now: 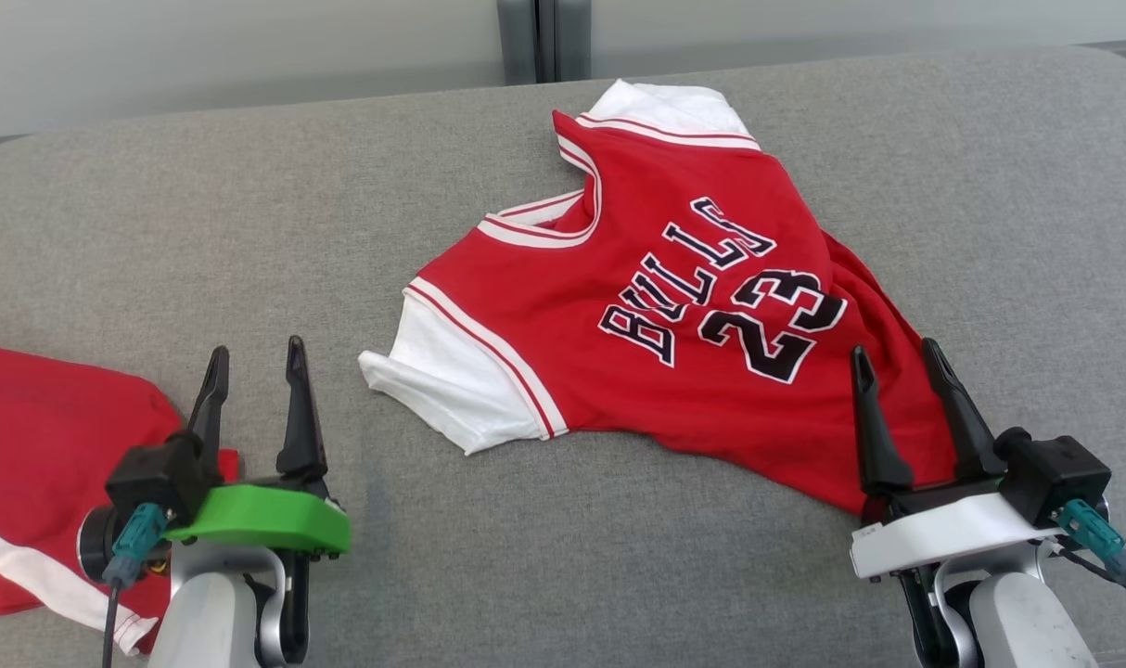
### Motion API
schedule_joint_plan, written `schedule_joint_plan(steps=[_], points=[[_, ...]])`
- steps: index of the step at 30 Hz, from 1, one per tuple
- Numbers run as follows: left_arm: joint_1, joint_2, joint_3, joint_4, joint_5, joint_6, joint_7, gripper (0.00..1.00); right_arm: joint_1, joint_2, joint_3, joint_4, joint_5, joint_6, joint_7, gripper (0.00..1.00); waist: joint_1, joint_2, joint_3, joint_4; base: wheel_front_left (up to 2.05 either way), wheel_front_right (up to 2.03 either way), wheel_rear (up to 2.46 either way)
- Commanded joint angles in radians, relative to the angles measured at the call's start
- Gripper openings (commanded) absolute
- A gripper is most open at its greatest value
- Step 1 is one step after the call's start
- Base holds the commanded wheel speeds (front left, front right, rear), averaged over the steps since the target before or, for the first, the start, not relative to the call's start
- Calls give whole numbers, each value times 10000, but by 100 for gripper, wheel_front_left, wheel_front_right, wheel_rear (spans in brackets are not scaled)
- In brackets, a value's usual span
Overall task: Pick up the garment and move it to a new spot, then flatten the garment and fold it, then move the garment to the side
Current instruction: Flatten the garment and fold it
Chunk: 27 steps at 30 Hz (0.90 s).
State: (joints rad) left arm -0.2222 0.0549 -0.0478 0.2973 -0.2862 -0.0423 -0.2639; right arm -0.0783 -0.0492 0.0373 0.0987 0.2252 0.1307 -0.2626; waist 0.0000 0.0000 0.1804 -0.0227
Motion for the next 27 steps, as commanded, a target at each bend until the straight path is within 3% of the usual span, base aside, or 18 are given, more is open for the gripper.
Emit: schedule_joint_plan(steps=[1, 12, 27], points=[[290, -9, 66, -74, 77, -36, -6, 100, 173, -22, 3, -24, 34, 1, -34, 100, 0, 0, -107, 75, 0, 0, 0], [457, -34, -399, 44, -292, 121, -7, 100, 105, -22, 72, -32, 97, 1, -34, 100, 0, 0, -105, 130, 0, 0, 0], [-1521, 103, -1095, 3415, 304, -290, 26, 100, -250, -21, 238, 34, 208, 1, -34, 100, 0, 0, 552, -361, 0, 0, 0]])
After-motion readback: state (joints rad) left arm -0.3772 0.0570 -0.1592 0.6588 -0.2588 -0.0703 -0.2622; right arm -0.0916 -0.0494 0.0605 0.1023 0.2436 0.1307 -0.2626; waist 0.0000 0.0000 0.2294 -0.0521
